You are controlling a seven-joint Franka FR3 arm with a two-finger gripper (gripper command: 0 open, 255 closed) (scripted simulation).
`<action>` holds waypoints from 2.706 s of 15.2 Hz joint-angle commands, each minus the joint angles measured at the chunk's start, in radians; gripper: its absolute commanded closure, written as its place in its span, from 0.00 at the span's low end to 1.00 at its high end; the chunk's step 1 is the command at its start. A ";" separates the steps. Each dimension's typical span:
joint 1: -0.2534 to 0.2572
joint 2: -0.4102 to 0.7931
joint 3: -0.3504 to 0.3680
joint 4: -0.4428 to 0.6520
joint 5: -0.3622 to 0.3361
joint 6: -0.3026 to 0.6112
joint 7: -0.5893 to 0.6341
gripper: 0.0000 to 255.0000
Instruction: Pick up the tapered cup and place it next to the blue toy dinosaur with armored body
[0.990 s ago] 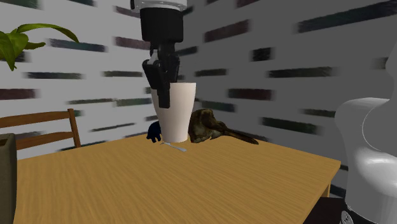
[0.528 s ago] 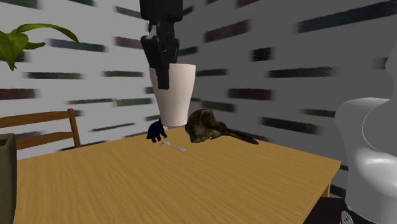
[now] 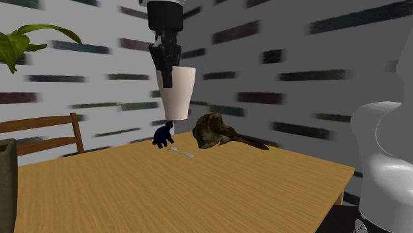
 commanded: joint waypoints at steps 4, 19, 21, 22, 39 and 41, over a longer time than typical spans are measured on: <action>-0.047 0.083 -0.068 0.072 -0.010 0.032 -0.109 1.00; -0.205 0.476 -0.212 0.551 0.055 -0.003 -0.423 1.00; -0.230 0.541 -0.220 0.641 0.070 -0.024 -0.457 1.00; -0.230 0.537 -0.220 0.622 0.069 -0.009 -0.455 1.00; -0.226 0.519 -0.219 0.368 0.058 0.225 -0.422 1.00; -0.226 0.522 -0.219 0.345 0.057 0.251 -0.419 1.00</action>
